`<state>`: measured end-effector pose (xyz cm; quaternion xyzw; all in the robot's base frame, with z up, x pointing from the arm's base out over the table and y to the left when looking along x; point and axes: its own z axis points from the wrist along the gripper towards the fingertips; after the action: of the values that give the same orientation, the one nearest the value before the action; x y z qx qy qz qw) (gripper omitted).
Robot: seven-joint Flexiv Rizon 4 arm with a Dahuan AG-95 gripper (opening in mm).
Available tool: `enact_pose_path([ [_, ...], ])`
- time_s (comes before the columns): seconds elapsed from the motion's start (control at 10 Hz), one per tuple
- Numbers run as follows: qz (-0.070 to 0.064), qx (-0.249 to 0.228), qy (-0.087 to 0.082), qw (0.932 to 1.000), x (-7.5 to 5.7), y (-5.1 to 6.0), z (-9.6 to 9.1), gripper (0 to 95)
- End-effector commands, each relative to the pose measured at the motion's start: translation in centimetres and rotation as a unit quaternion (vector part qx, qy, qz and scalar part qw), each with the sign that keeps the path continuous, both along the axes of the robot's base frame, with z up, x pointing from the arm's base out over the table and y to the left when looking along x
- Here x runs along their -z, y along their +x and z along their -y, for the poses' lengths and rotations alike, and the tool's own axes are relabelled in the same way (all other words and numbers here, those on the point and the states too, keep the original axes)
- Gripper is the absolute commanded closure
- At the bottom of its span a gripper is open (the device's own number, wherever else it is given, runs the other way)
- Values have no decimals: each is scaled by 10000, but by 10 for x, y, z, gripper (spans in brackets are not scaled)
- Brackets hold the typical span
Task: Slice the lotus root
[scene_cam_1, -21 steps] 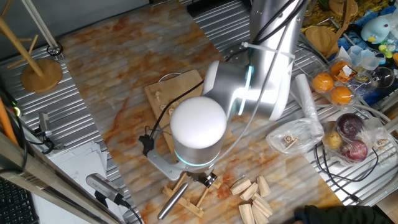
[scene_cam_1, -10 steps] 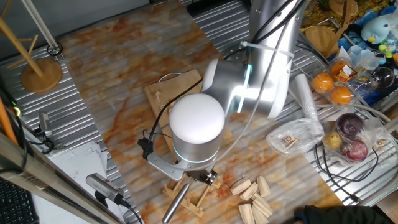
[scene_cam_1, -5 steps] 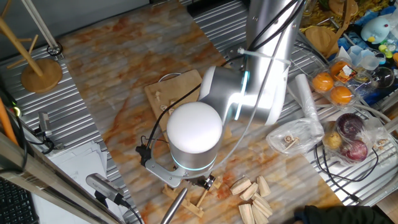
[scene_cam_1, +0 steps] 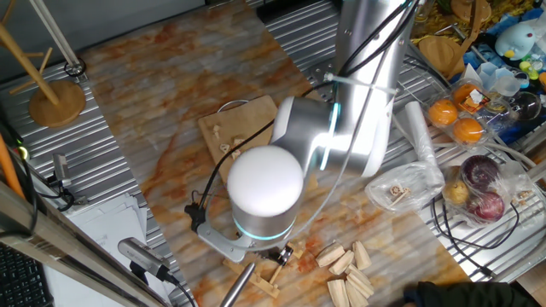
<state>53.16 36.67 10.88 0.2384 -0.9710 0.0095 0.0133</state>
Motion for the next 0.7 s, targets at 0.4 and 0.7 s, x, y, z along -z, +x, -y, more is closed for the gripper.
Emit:
enact_pose_path([
  [0.4, 85, -43, 3, 10000, 17, 2, 2, 950],
  [0.7, 123, -53, 17, 9999, 24, 6, 1, 950],
])
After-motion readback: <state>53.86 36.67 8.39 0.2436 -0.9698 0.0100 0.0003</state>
